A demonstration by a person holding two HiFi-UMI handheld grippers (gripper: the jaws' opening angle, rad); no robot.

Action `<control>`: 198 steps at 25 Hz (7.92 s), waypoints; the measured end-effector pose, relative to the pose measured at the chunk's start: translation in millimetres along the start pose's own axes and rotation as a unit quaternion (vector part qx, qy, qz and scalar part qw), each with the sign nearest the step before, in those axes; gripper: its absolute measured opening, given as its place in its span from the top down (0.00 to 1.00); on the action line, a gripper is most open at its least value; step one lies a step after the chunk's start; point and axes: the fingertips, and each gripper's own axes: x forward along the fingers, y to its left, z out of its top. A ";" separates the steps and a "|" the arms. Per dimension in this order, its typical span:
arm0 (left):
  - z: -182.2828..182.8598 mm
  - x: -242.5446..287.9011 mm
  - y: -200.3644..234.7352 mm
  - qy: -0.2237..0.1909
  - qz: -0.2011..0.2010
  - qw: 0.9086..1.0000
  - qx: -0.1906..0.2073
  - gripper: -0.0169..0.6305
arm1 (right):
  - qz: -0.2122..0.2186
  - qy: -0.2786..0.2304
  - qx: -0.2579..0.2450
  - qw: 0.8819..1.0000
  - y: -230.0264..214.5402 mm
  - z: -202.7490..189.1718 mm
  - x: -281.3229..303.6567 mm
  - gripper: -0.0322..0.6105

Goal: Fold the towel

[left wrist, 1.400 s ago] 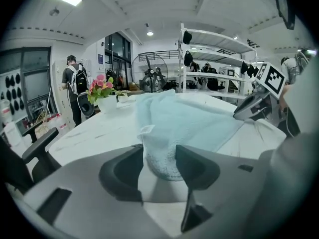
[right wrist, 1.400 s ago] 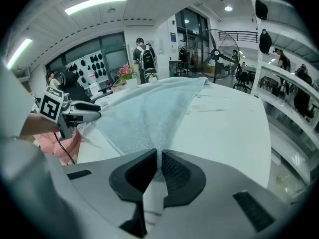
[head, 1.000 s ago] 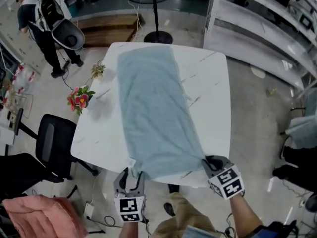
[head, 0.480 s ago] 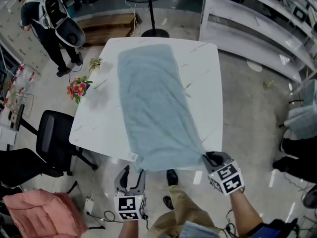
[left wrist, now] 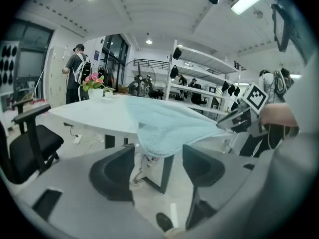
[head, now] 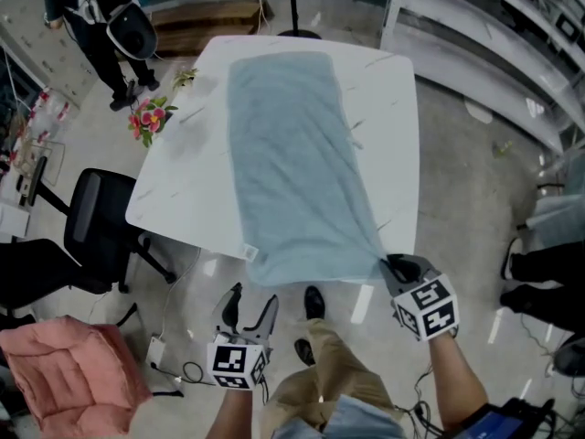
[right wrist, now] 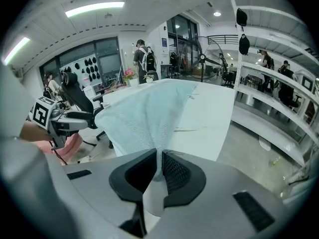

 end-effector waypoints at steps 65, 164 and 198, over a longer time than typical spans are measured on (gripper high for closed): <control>78.8 -36.5 44.4 -0.035 -0.036 0.884 -0.466 0.91 | 0.020 -0.086 -0.374 0.923 65.9 25.0 -23.9 0.89; 281.9 -230.8 54.2 -0.236 0.167 0.956 -0.057 0.93 | 0.074 -0.315 -0.231 0.918 177.8 221.1 -139.4 0.93; 63.5 -36.6 99.0 0.030 0.022 0.934 0.356 0.63 | 0.095 -0.235 -0.108 0.961 176.5 134.9 -9.1 0.93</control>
